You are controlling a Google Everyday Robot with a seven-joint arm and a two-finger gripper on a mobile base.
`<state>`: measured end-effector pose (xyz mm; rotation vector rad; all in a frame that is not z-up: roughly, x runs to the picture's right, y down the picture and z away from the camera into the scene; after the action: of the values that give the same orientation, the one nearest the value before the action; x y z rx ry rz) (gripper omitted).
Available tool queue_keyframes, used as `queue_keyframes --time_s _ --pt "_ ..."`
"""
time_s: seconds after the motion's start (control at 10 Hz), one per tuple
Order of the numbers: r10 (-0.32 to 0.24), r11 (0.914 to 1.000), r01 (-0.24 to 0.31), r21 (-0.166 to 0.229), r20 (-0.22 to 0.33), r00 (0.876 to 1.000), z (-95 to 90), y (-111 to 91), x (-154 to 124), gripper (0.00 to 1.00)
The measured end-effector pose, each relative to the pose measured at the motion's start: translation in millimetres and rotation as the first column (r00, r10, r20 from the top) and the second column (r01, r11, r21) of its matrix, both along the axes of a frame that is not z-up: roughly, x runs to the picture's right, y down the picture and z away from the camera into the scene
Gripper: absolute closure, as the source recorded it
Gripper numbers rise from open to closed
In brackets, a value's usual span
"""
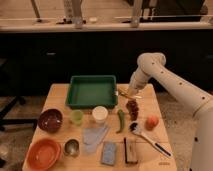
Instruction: Place fork in purple bowl
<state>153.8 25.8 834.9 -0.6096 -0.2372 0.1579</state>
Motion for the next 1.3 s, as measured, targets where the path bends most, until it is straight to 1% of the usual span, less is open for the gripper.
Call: queue_keyframes --time_s 0.5,0.7,0.8,1.0,1.1,1.2,1.3 --pt "0.001 1.0000 -0.001 0.000 -0.001 1.000 -0.1 -0.1 0.8 1.00" --pt "-0.014 0.9999 0.014 0.008 0.010 1.000 -1.3 -0.4 -2.5 1.00" --pt "-0.033 0.9994 0.032 0.014 0.025 0.999 -2.5 -1.0 -13.0 1.00" --pt "-0.080 0.9966 0.078 0.028 0.068 0.995 -5.2 -3.0 -49.4 1.00" --pt "-0.105 0.9942 0.102 0.036 0.095 0.990 -7.4 -4.1 -71.0 1.00" --pt "-0.123 0.9920 0.119 0.042 0.117 0.985 -8.9 -4.4 -85.8 1.00" --pt "-0.152 0.9880 0.145 0.054 0.156 0.976 -11.5 -5.2 -108.7 1.00"
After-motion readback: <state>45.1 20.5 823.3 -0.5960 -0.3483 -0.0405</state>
